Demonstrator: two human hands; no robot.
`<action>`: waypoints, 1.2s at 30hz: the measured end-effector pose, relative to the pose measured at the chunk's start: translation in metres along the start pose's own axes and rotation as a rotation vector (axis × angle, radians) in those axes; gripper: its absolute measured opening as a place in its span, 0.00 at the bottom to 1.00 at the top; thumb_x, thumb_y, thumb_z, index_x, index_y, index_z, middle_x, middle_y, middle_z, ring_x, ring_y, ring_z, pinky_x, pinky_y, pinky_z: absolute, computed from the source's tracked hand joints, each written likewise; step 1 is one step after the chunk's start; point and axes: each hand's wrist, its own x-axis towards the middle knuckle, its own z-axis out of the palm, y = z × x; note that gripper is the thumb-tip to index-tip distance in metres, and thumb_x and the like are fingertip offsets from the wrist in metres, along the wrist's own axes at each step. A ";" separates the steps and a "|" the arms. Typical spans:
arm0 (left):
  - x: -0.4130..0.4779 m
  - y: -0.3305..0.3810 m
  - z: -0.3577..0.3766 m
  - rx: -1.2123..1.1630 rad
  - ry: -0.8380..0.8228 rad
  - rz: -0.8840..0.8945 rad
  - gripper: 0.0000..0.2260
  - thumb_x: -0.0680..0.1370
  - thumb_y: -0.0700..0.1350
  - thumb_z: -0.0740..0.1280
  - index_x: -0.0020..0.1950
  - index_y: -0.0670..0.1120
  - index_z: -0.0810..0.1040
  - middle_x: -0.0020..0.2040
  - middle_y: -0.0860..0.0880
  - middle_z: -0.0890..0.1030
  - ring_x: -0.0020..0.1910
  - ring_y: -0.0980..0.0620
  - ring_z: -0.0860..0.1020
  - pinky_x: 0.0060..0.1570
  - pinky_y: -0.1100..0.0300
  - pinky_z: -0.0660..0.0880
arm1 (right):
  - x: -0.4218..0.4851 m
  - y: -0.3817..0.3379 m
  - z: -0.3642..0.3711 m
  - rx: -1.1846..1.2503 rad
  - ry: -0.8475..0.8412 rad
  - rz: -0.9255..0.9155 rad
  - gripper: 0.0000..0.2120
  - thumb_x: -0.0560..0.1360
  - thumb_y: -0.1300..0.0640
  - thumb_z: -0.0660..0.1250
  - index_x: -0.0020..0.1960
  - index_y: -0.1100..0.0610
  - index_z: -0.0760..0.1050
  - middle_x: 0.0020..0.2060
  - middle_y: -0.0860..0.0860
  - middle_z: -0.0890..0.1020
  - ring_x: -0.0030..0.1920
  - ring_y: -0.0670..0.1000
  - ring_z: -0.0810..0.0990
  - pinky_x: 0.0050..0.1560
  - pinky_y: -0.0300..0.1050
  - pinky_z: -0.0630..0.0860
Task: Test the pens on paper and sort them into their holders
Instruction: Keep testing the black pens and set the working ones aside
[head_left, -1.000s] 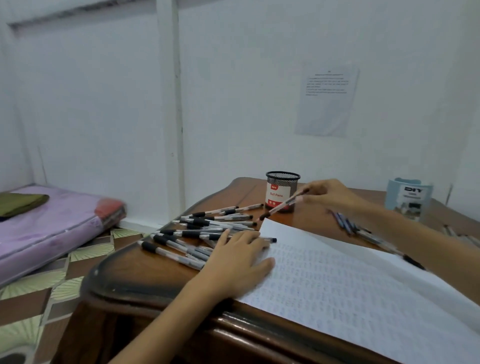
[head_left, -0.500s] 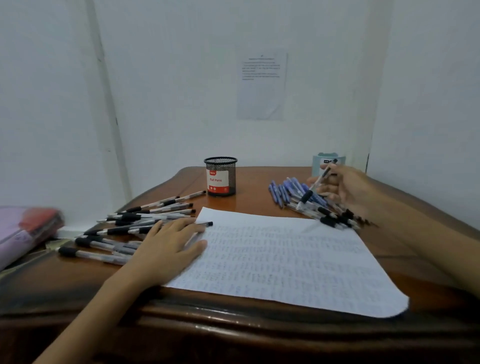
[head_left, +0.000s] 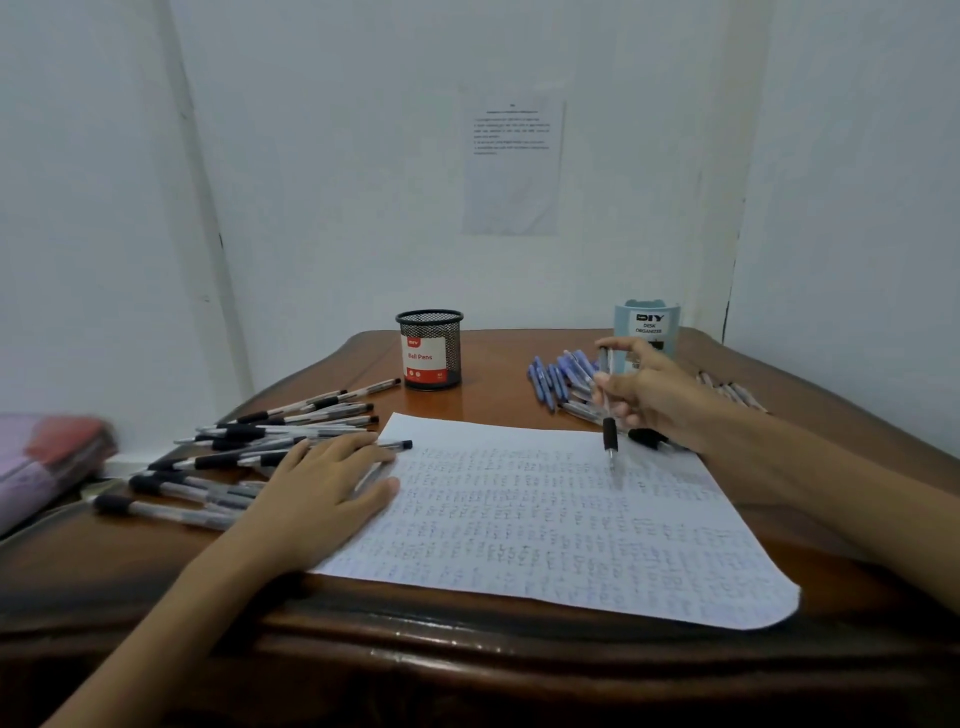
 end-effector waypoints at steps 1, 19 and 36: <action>0.000 -0.001 0.000 0.005 -0.005 -0.001 0.24 0.78 0.63 0.44 0.73 0.59 0.58 0.76 0.56 0.55 0.74 0.56 0.54 0.73 0.54 0.45 | 0.000 0.000 -0.001 0.027 0.007 -0.041 0.20 0.78 0.66 0.60 0.66 0.51 0.63 0.34 0.54 0.75 0.24 0.44 0.69 0.20 0.34 0.66; 0.001 -0.004 0.002 -0.003 0.005 0.011 0.35 0.68 0.66 0.39 0.73 0.59 0.57 0.75 0.57 0.55 0.74 0.56 0.53 0.73 0.54 0.45 | -0.002 0.013 0.010 0.033 -0.254 0.045 0.18 0.76 0.46 0.60 0.53 0.59 0.79 0.38 0.55 0.83 0.35 0.51 0.83 0.30 0.40 0.79; 0.002 -0.002 0.002 0.009 -0.009 0.005 0.33 0.68 0.64 0.40 0.73 0.59 0.57 0.76 0.56 0.55 0.74 0.56 0.53 0.73 0.53 0.45 | 0.006 0.033 0.014 -0.314 0.008 -0.182 0.20 0.73 0.56 0.71 0.28 0.57 0.65 0.18 0.47 0.71 0.19 0.42 0.67 0.22 0.33 0.67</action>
